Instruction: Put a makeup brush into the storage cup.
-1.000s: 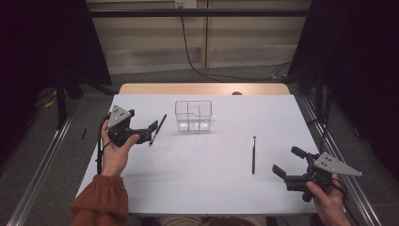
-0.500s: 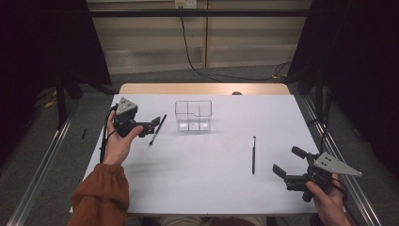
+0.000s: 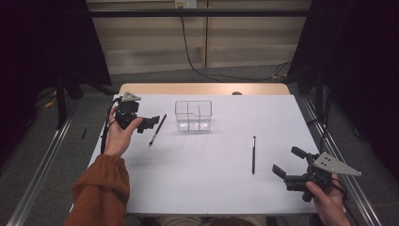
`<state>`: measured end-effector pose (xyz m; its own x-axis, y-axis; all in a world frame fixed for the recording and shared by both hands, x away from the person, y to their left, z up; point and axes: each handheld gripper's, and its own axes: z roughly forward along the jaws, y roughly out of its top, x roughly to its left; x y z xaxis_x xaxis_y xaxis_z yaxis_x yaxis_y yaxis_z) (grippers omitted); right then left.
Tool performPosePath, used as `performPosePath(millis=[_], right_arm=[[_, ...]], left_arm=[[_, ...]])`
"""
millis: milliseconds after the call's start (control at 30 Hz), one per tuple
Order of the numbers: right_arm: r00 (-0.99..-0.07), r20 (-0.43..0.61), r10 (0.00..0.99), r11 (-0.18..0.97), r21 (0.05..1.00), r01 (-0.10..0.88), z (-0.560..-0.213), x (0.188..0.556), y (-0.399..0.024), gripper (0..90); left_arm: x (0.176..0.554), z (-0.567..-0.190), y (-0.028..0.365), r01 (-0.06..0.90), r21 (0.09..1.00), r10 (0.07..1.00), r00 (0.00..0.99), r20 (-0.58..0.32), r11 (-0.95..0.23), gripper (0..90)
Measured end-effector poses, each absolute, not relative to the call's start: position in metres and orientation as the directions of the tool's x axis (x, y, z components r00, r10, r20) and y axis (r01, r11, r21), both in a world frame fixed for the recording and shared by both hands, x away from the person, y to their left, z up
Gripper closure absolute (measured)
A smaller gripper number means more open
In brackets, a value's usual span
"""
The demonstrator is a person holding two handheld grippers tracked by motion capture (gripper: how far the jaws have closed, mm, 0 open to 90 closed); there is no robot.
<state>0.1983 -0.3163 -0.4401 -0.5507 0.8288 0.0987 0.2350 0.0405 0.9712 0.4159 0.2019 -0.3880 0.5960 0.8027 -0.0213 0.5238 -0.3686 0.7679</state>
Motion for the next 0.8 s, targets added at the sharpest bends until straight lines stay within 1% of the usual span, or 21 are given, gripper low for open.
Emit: performPosePath(millis=[133, 267, 400, 533, 633, 700, 767, 800], right_arm=[[-0.553, 0.098, 0.828, 0.042, 0.971, 0.236, -0.44, 0.198, -0.316, 0.0], [-0.554, 0.097, 0.827, 0.046, 0.97, 0.239, -0.44, 0.198, -0.316, 0.0], [-0.554, 0.099, 0.827, 0.046, 0.969, 0.243, -0.44, 0.199, -0.316, 0.0], [-0.554, 0.1, 0.826, 0.047, 0.968, 0.245, -0.44, 0.199, -0.316, 0.0], [-0.556, 0.098, 0.826, 0.049, 0.968, 0.244, -0.44, 0.198, -0.316, 0.0], [-0.555, 0.099, 0.826, 0.05, 0.968, 0.247, -0.441, 0.199, -0.316, 0.0], [-0.556, 0.099, 0.825, 0.051, 0.968, 0.248, -0.441, 0.199, -0.316, 0.0], [-0.556, 0.098, 0.825, 0.052, 0.967, 0.248, -0.441, 0.199, -0.316, 0.0]], left_arm=[[0.421, -0.387, 0.198, 0.551, 0.725, 0.801, 0.599, 0.002, -0.413, 4.1], [0.427, -0.388, 0.193, 0.585, 0.672, 0.79, 0.614, 0.001, -0.455, 4.1], [0.433, -0.39, 0.19, 0.628, 0.629, 0.796, 0.605, -0.024, -0.458, 4.5], [0.441, -0.394, 0.185, 0.672, 0.537, 0.786, 0.618, -0.027, -0.51, 5.4], [0.444, -0.399, 0.18, 0.687, 0.5, 0.782, 0.623, -0.032, -0.527, 6.0], [0.446, -0.403, 0.178, 0.701, 0.465, 0.78, 0.624, -0.033, -0.541, 9.6], [0.449, -0.408, 0.176, 0.725, 0.428, 0.785, 0.617, -0.055, -0.539, 9.6], [0.449, -0.409, 0.176, 0.73, 0.417, 0.788, 0.613, -0.051, -0.541, 9.7]])
